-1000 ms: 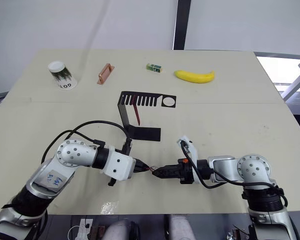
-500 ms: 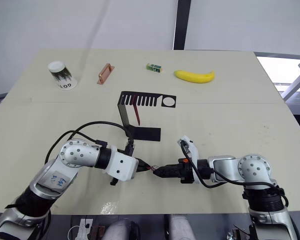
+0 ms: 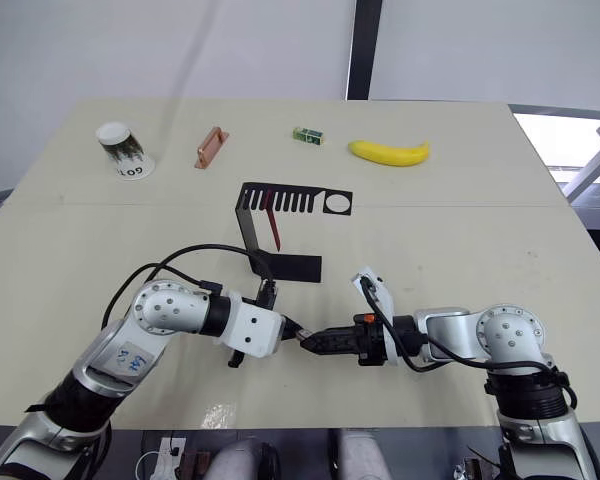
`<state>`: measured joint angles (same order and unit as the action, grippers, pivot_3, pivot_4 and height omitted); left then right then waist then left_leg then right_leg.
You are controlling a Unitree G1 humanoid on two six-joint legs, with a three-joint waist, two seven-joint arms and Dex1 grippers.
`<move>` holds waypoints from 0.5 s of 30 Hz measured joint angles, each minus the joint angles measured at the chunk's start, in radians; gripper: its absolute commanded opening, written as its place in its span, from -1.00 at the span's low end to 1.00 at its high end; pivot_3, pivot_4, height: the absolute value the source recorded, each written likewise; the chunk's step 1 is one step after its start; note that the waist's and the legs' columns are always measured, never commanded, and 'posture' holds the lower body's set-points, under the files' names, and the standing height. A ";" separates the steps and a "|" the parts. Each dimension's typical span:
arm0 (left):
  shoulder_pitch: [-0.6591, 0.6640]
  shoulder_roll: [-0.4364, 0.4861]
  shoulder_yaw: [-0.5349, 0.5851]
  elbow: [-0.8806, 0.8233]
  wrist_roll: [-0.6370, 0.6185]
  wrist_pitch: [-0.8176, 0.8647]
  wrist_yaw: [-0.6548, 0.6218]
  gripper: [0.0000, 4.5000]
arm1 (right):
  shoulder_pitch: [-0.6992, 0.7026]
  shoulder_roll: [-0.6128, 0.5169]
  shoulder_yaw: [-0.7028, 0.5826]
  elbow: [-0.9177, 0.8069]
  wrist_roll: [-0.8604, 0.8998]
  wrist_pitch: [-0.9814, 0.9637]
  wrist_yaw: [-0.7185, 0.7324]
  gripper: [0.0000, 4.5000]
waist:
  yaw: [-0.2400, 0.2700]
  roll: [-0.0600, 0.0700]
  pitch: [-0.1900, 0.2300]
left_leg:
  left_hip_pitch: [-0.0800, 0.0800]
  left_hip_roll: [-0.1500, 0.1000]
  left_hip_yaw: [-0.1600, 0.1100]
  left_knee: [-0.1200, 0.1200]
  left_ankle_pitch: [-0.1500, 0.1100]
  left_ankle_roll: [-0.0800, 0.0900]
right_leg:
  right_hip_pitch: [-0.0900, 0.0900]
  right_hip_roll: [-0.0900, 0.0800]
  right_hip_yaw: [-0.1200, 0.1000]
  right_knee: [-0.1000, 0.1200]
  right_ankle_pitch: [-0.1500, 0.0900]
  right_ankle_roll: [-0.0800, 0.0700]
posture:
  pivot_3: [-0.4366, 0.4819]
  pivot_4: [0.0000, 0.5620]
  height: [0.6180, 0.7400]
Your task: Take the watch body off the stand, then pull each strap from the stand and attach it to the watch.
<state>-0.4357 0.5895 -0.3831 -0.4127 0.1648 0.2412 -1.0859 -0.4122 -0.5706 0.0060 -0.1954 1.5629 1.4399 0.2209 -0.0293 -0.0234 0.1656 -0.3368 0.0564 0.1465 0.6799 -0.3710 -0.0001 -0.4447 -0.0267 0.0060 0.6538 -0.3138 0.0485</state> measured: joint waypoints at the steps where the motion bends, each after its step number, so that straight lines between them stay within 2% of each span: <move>1: 0.000 -0.003 -0.001 0.001 0.001 0.003 0.001 -1.00 | 0.000 -0.002 0.000 0.000 0.003 0.000 0.000 -0.33 | 0.000 0.000 0.000 | 0.000 0.000 0.000 0.000 0.000 0.000 | 0.000 0.000 0.000 0.000 0.000 0.000 | -0.05 -0.47 0.97; 15: 0.002 -0.014 0.001 0.000 0.002 0.027 0.004 -1.00 | 0.000 -0.015 0.013 -0.001 0.014 -0.007 0.001 -0.33 | 0.000 0.000 0.000 | 0.000 0.000 0.000 0.000 0.000 0.000 | 0.000 0.000 0.000 0.000 0.000 0.000 | -0.05 -0.47 0.97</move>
<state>-0.4333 0.5751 -0.3818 -0.4125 0.1667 0.2687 -1.0820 -0.4126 -0.5855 0.0192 -0.1963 1.5772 1.4325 0.2214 -0.0297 -0.0234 0.1656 -0.3368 0.0565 0.1465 0.6800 -0.3711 0.0001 -0.4447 -0.0267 0.0060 0.6540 -0.3138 0.0485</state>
